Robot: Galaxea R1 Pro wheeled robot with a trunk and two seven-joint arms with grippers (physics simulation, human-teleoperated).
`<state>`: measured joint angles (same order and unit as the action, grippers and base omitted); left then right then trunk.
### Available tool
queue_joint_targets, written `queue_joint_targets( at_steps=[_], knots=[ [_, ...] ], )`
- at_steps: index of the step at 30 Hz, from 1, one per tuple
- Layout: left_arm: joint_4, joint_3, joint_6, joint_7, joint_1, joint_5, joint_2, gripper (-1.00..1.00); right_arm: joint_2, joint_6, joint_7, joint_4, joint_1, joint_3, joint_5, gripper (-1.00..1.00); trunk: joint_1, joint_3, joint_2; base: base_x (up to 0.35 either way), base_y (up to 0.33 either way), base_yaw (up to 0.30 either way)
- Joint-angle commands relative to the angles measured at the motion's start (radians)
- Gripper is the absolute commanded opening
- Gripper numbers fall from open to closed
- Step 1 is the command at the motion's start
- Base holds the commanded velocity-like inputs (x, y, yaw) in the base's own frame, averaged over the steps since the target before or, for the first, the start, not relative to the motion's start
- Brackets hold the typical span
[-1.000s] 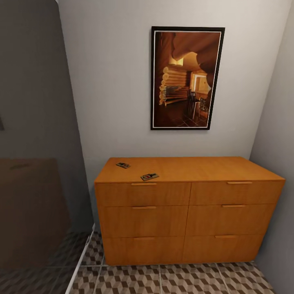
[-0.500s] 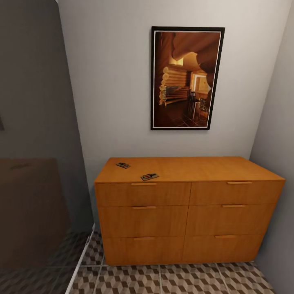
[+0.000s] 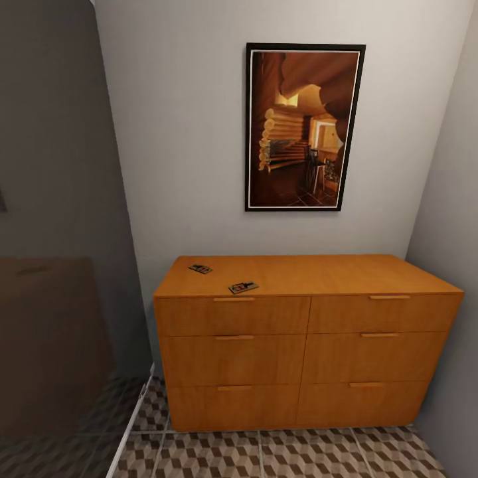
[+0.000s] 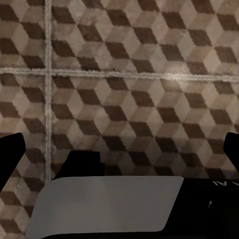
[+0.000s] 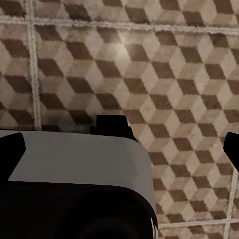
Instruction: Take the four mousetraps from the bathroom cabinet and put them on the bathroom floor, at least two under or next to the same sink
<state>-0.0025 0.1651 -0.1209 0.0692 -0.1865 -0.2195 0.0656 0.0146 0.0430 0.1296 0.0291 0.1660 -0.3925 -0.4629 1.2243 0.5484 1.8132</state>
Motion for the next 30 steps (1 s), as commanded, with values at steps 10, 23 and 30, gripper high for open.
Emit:
queue_joint_targets(
  at_steps=[10,23,30],
  knots=[
    [0.001,0.009,-0.003,0.003,-0.001,-0.009,0.000,1.00,0.001,0.004,0.005,0.003,0.001,-0.009,-0.010,1.00,0.000,0.001,0.001,0.000,0.000,0.000],
    [0.000,0.009,-0.003,0.003,-0.001,-0.008,0.000,1.00,0.002,0.002,0.005,0.003,0.001,-0.009,-0.009,1.00,0.000,0.001,0.001,0.000,0.000,0.000],
    [0.000,0.009,-0.003,0.003,-0.001,-0.008,0.000,1.00,0.001,0.000,0.004,0.003,0.001,-0.008,-0.009,1.00,0.000,0.001,0.001,0.000,0.000,0.000]
  ],
)
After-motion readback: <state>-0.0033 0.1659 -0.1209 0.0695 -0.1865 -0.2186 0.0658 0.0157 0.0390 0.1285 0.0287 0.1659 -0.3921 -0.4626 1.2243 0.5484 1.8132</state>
